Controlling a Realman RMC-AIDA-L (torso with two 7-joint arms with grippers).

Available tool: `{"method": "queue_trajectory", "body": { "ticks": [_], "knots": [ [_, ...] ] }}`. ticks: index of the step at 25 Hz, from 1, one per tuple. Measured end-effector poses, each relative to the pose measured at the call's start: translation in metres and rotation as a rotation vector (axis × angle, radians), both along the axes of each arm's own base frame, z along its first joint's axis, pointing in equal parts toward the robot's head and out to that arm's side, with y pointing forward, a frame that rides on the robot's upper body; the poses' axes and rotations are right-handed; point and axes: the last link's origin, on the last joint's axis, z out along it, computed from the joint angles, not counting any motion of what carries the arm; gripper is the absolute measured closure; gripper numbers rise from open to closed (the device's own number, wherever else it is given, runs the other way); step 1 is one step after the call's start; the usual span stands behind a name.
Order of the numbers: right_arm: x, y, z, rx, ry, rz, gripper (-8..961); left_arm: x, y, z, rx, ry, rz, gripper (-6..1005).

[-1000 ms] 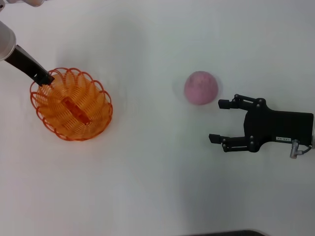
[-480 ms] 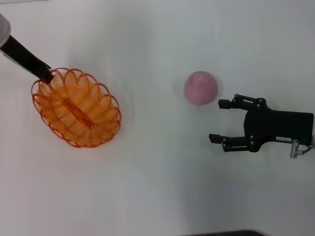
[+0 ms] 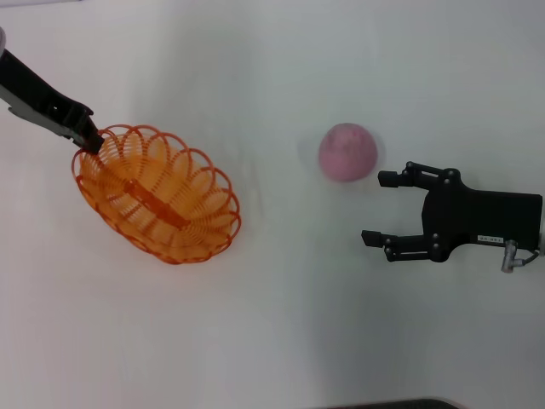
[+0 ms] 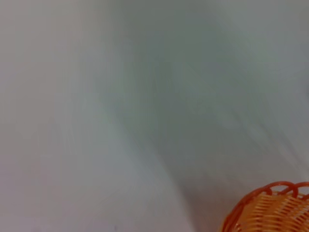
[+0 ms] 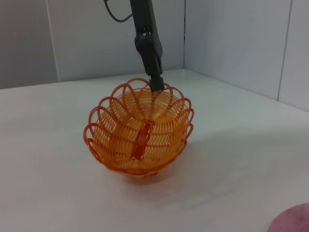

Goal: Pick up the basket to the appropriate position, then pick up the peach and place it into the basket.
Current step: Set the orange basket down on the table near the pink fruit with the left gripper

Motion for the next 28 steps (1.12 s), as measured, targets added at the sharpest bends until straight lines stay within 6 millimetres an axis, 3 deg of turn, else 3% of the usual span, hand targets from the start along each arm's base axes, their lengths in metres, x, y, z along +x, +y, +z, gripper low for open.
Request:
{"method": "queue_trajectory", "body": {
  "ticks": [11, 19, 28],
  "knots": [
    [0.000, 0.001, 0.000, -0.001, 0.001, -0.001, 22, -0.006, -0.010, 0.011, 0.034, -0.188, 0.130, 950],
    [0.000, 0.000, 0.000, -0.004, 0.004, -0.012, 22, -0.027, -0.035, -0.002, 0.080, -0.318, 0.260, 953],
    [-0.001, 0.002, -0.001, -0.005, 0.005, -0.013, 21, -0.036, -0.058, -0.027, 0.185, -0.400, 0.304, 955]
  ]
}}
